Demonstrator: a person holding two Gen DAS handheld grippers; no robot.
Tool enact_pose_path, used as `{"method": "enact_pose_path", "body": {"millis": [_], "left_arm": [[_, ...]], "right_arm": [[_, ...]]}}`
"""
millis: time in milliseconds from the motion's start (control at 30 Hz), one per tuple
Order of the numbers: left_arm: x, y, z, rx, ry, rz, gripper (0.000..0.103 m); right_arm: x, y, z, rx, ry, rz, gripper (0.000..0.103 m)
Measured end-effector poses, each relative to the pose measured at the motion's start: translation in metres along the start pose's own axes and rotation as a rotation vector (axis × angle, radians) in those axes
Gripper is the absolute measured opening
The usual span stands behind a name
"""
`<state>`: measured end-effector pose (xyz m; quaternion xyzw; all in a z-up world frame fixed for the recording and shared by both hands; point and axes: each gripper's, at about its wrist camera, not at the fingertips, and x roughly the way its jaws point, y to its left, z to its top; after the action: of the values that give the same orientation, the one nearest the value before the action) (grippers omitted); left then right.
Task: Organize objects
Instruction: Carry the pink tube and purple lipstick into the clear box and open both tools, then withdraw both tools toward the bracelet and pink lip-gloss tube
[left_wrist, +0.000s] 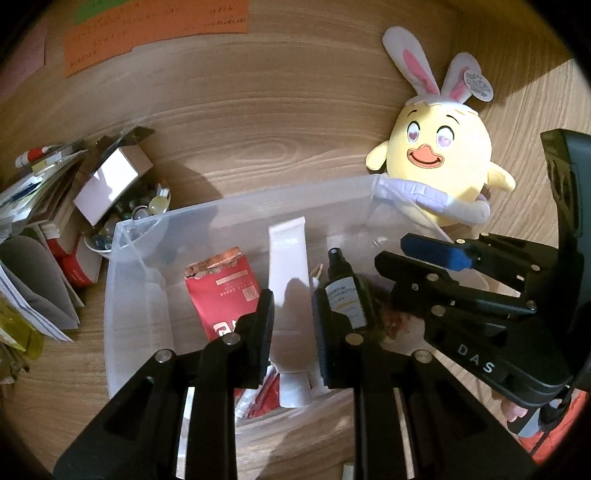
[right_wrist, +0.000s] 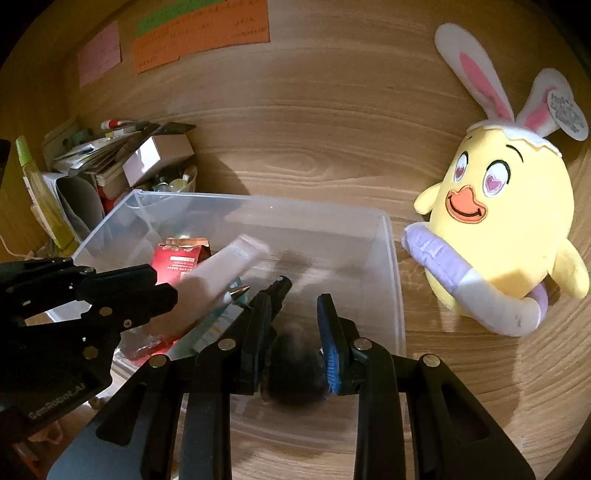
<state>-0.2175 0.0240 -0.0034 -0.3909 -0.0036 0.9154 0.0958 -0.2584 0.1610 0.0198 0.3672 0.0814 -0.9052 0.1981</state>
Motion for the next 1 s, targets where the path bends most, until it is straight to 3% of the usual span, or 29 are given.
{"method": "enact_pose_path", "body": {"millis": [67, 133, 300, 533, 633, 1000], "left_arm": [[-0.003, -0.001, 0.000, 0.001, -0.002, 0.001, 0.026], [-0.008, -0.003, -0.001, 0.000, -0.011, -0.002, 0.038], [-0.027, -0.004, -0.001, -0.008, -0.044, -0.001, 0.054], [-0.058, 0.002, -0.005, -0.017, -0.086, 0.008, 0.079], [-0.069, 0.006, -0.008, -0.022, -0.100, 0.023, 0.090], [-0.110, 0.019, -0.033, -0.010, -0.151, 0.088, 0.097]], "right_arm": [[-0.001, 0.002, 0.001, -0.004, -0.003, 0.003, 0.029], [-0.003, 0.003, 0.000, -0.011, -0.007, -0.007, 0.038], [-0.015, 0.008, 0.002, -0.032, -0.033, -0.029, 0.046], [-0.038, 0.008, 0.002, -0.013, -0.074, -0.044, 0.078], [-0.050, 0.011, 0.001, -0.016, -0.093, -0.048, 0.082], [-0.086, 0.031, -0.017, -0.034, -0.137, -0.041, 0.088]]}}
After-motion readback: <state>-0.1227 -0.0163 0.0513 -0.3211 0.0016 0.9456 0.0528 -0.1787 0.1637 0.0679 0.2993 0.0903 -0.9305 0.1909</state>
